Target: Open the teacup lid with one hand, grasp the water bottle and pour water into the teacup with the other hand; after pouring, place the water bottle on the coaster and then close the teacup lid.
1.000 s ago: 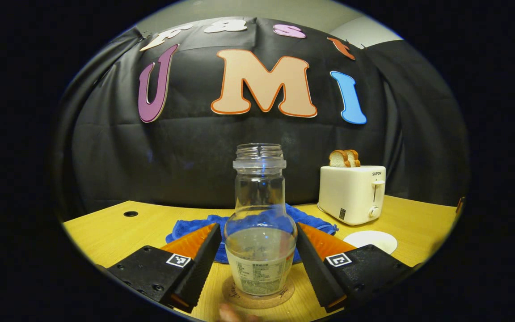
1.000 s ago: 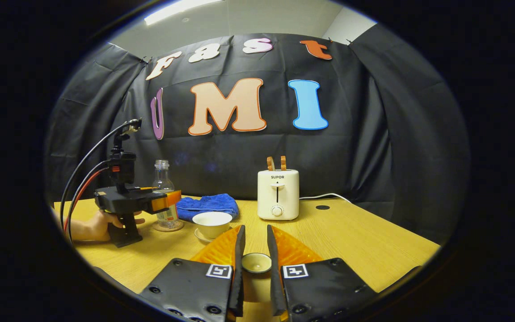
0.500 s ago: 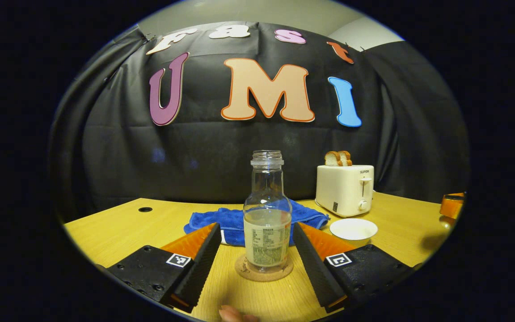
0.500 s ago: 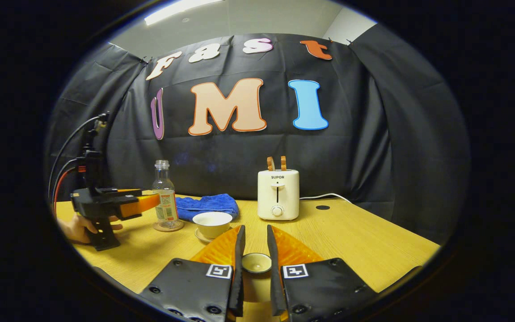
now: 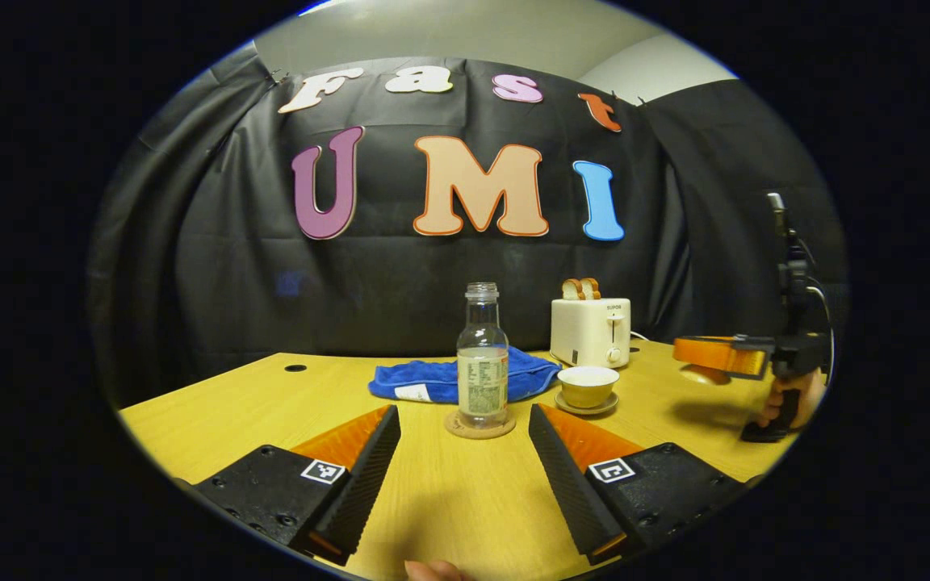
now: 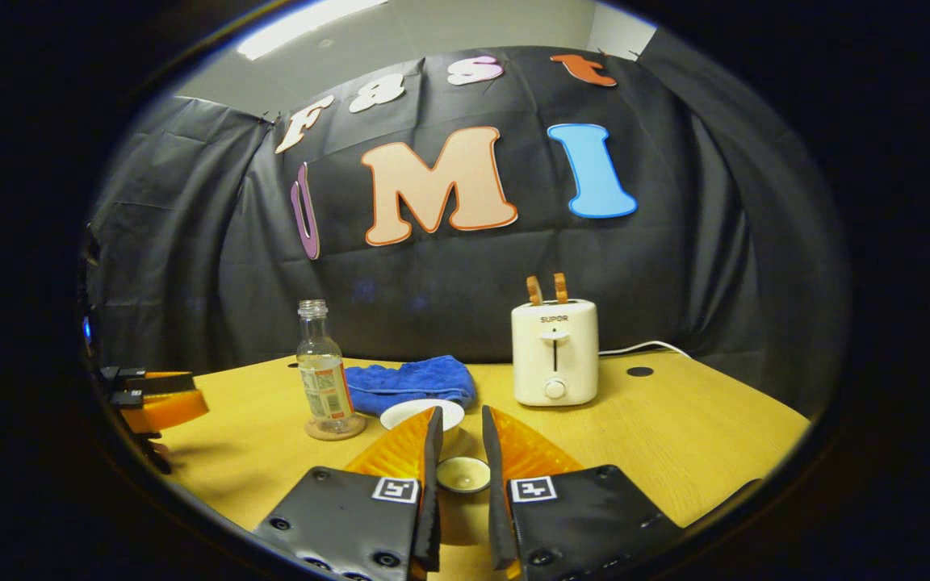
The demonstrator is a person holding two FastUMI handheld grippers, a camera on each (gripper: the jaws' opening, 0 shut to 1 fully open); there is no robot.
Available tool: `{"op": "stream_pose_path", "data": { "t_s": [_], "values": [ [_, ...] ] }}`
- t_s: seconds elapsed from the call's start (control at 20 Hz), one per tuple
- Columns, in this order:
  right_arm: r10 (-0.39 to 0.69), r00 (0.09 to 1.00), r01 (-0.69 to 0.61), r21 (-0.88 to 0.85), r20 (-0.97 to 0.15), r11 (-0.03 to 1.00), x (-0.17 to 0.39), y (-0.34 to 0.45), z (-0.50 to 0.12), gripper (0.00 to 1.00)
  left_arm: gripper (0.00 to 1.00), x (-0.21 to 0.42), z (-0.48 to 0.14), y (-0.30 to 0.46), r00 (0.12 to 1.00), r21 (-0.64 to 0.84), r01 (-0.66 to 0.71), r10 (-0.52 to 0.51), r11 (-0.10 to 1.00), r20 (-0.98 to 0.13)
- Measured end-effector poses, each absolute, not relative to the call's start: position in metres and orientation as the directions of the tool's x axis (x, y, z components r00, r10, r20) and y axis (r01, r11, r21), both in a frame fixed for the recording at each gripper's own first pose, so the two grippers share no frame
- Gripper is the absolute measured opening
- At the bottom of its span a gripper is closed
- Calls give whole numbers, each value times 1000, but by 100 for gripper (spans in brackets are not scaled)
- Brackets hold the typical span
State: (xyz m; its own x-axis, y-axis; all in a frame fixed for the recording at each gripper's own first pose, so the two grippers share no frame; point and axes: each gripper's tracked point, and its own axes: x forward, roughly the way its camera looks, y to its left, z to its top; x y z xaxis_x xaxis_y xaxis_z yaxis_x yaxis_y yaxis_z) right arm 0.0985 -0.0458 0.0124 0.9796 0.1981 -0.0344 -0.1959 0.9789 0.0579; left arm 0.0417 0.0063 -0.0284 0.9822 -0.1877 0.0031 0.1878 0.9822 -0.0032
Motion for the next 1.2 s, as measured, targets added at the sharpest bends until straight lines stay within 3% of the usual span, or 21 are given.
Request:
{"op": "stream_pose_path", "data": {
  "t_s": [0.5, 1.2],
  "values": [
    [217, 972, -222, -58, -87, 973, 211, 27, 17, 27, 95, 32, -30, 17, 985, -4, 174, -174, 985, -3],
    [205, 967, -222, -109, -152, 969, 224, 33, -27, 27, 95, 32, -31, 17, 985, -4, 172, -172, 985, -4]
  ]
}}
